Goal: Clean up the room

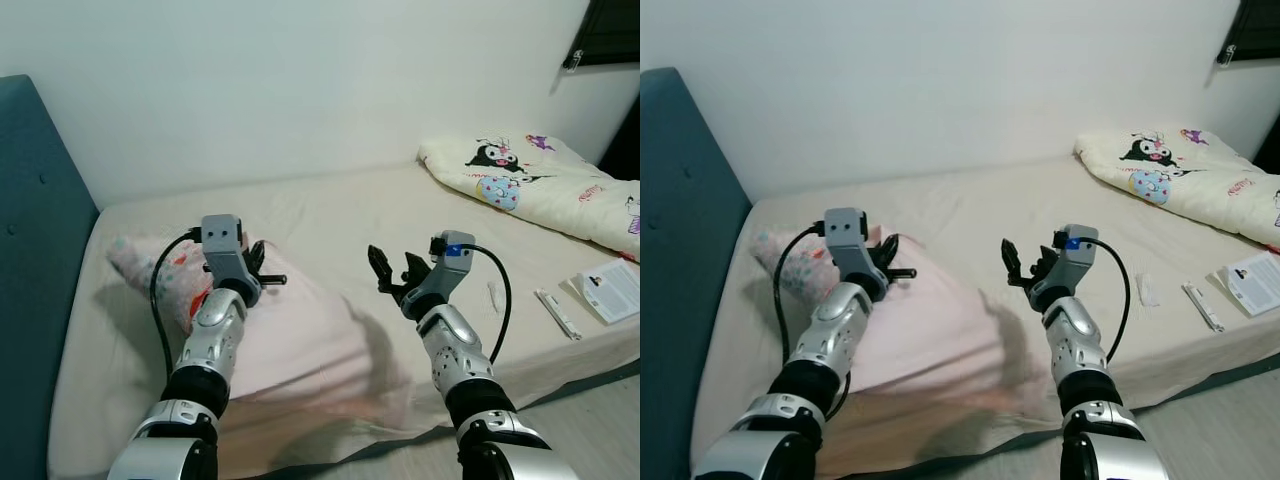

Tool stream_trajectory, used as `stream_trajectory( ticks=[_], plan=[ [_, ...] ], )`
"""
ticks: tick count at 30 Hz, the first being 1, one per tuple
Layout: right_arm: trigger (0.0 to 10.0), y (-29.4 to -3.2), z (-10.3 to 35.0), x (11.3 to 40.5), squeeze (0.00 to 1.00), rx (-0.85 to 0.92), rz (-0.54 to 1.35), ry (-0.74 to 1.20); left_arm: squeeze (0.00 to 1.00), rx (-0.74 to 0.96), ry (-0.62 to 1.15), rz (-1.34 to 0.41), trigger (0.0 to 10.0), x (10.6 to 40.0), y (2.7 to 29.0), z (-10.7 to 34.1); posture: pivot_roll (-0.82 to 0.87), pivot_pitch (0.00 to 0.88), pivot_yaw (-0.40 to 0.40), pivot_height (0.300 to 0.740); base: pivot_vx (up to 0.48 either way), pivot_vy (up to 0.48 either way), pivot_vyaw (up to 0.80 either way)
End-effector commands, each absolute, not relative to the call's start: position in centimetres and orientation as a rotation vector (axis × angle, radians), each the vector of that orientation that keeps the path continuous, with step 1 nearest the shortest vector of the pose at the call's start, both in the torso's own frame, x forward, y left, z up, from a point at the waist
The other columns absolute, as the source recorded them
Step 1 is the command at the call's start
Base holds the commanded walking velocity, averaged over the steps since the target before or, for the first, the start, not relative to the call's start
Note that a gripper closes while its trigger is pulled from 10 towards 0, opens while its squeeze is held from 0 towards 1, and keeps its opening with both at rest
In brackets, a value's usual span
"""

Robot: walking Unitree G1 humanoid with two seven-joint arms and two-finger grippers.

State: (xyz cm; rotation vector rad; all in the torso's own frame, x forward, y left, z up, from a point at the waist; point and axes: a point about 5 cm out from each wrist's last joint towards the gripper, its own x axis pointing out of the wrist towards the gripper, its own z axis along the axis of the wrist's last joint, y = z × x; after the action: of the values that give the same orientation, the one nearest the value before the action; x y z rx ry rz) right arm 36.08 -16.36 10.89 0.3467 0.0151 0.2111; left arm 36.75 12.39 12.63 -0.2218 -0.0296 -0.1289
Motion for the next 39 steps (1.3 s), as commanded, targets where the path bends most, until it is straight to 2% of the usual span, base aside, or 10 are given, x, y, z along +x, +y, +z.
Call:
stream_trajectory(
  ticks=[1,12,18,26,35,39],
  plan=[
    [10.0,-16.1,11.0,36.2,0.00,0.340,0.213,0.020,0.00,-0.203,-0.067,-0.123,10.0,36.9,12.8,13.2,-0.19,0.000,-0.013,0.740,0.000,0.480,0.00],
    [10.0,-16.0,11.1,36.3,0.00,0.336,0.217,0.018,0.00,-0.206,-0.051,-0.151,10.0,36.6,11.5,12.7,-0.20,0.000,-0.016,0.740,0.000,0.477,0.00],
    [10.0,-16.0,11.2,36.3,0.00,0.338,0.214,0.013,0.00,-0.144,-0.051,-0.241,10.0,36.2,9.9,12.5,-0.19,0.000,-0.014,0.740,0.000,0.000,0.00],
    [10.0,-16.0,11.0,36.2,0.00,0.347,0.210,0.014,0.00,-0.118,-0.046,-0.268,10.0,35.8,8.8,12.3,-0.19,0.000,-0.010,0.740,0.000,-0.480,0.00],
    [10.0,-15.8,11.1,36.3,0.00,0.341,0.214,0.009,0.00,-0.162,-0.032,-0.229,10.0,35.8,9.2,12.0,-0.19,0.000,-0.010,0.740,0.000,-0.107,0.00],
    [10.0,-15.8,11.2,36.3,0.00,0.306,0.223,0.011,0.00,-0.158,-0.045,-0.173,10.0,35.8,10.7,11.9,-0.19,0.000,-0.013,0.740,0.000,0.000,0.00]
  ],
)
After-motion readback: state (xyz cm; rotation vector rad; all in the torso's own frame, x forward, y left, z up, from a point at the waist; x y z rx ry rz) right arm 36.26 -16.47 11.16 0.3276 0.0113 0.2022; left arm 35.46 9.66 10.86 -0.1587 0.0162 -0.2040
